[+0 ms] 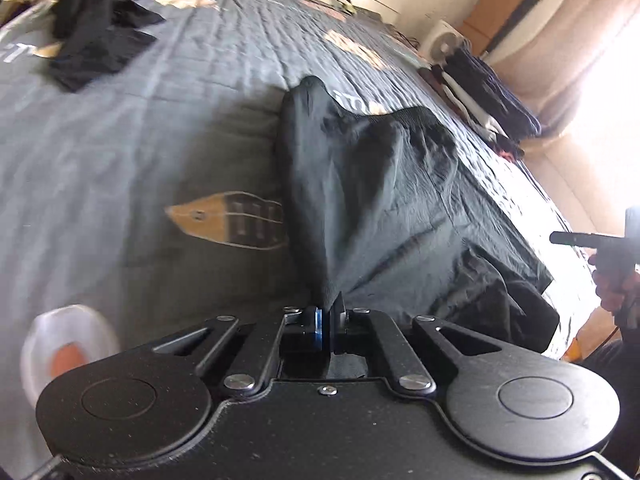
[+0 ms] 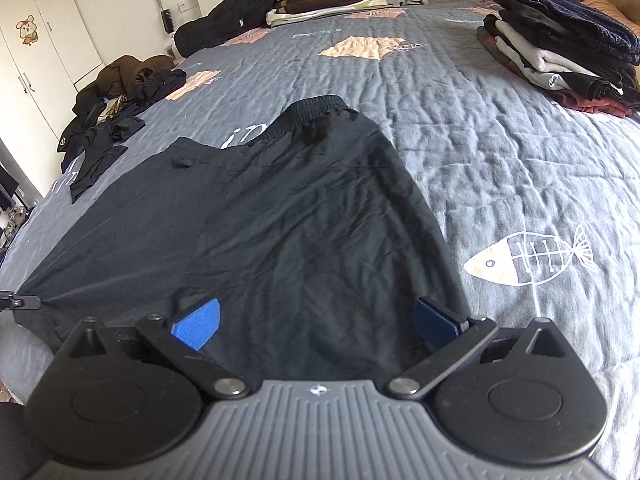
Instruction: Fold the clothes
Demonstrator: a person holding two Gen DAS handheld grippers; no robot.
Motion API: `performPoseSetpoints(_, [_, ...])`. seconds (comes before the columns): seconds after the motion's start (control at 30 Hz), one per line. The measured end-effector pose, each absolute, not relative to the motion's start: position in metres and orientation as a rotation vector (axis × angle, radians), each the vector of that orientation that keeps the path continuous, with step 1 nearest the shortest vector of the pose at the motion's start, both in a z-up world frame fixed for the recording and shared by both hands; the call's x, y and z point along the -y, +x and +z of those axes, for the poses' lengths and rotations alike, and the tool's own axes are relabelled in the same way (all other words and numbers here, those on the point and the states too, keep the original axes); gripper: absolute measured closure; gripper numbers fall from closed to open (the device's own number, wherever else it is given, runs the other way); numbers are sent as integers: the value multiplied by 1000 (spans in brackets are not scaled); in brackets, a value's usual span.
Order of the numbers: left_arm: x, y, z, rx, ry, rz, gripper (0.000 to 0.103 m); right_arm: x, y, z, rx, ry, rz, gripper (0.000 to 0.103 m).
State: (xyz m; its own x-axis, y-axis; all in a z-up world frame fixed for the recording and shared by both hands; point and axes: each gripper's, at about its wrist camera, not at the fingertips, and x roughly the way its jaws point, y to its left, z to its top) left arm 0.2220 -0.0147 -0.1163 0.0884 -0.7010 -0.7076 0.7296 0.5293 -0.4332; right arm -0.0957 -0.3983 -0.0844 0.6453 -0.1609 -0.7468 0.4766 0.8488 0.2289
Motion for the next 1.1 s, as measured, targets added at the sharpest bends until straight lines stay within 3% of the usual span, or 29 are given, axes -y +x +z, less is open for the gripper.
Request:
performPoseSetpoints(0.07, [12, 221, -117, -1057, 80, -1018, 94, 399, -95, -84, -791, 437, -376, 0])
performPoseSetpoints(0.17, [7, 218, -115, -1045, 147, -975, 60, 397, -94, -84, -793, 435, -370, 0])
performPoseSetpoints(0.2, [4, 217, -114, -1035, 156, -970, 45, 396, -94, -84, -794, 432, -367, 0])
performPoseSetpoints(0.23, [0, 219, -110, -1021, 129, -977, 39, 395, -93, -84, -793, 428, -365, 0])
performPoseSetpoints(0.4, [11, 233, -83, -919, 65, -978, 36, 397, -93, -84, -789, 435, -372, 0])
performPoseSetpoints(0.63, [117, 265, -58, -815, 218, -937, 36, 397, -90, -83, -786, 435, -381, 0])
performPoseSetpoints(0.93, [255, 279, -90, -666, 636, -909, 36, 404, -77, -86, -795, 444, -382, 0])
performPoseSetpoints(1.1, [292, 299, -114, -709, 696, -921, 39, 404, -66, -88, -802, 440, -366, 0])
